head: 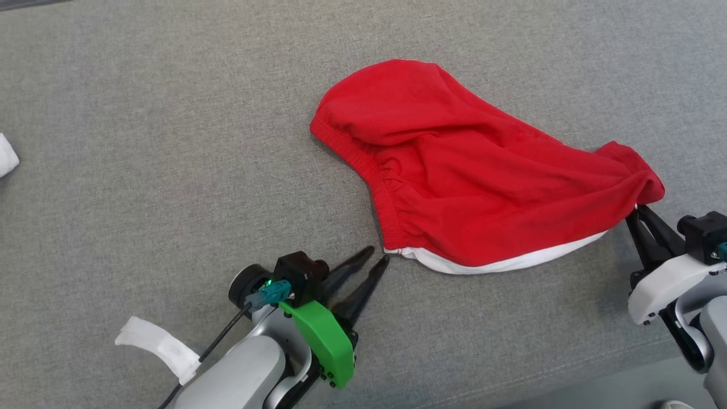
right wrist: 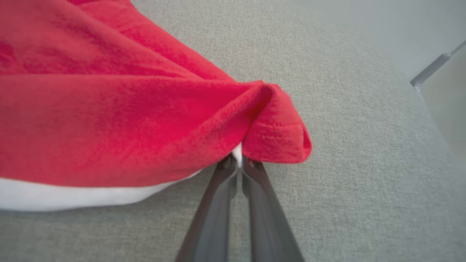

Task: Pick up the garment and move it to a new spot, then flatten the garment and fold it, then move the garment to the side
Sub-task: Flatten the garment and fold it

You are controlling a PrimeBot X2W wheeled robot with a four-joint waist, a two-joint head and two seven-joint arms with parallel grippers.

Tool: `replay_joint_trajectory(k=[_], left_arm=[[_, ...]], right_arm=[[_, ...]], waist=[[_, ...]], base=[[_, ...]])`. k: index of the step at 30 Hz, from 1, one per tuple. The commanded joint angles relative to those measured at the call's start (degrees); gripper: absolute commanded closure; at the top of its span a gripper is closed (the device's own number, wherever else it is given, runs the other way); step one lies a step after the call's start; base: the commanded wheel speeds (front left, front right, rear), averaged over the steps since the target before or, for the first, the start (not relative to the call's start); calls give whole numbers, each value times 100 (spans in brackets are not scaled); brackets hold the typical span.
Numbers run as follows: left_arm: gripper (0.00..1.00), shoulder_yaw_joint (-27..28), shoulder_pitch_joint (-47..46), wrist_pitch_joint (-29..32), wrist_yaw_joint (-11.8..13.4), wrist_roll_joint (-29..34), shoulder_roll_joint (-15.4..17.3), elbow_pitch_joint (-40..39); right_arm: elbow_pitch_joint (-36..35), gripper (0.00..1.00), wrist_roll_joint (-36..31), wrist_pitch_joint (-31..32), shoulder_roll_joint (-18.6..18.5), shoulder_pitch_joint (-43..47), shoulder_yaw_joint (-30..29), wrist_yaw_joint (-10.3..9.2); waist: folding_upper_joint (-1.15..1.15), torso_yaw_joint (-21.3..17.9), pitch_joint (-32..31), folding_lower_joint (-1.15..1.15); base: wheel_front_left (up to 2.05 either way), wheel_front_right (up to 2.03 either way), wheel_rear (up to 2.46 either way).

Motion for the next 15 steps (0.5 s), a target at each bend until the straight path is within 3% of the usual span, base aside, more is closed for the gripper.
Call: replay_joint_trajectory(k=[1,3,5,10,11,14,15], left_arm=[[100,-18,147,-49,2,-58,42,-31],[100,-17,177,-64,6,-81,43,-56],[82,-21,243,-58,2,-131,72,-82],[51,-10,168,-91,9,-140,72,-49],[35,3,132,-91,13,-147,55,-29],[8,0,25,-98,59,-71,20,75],[6,-1,-2,-105,52,-69,1,105]], right_arm=[[-111,100,24,-20,-117,163,-18,-8],[-144,100,26,-19,-154,195,-23,-8],[-191,100,57,-20,-205,242,-43,-8],[-239,100,91,-19,-243,309,-19,-8],[-248,100,95,-19,-243,311,-7,-8],[-265,100,108,-19,-236,280,37,-8],[-269,100,114,-19,-231,260,48,-8]], waist=[[0,-42,-81,0],[0,-58,-101,0],[0,-86,-132,0],[0,-139,-149,0],[0,-146,-145,0],[0,-168,-115,0],[0,-174,-98,0]], base=[[0,0,0],[0,0,0],[0,0,0],[0,0,0],[0,0,0],[0,0,0],[0,0,0]])
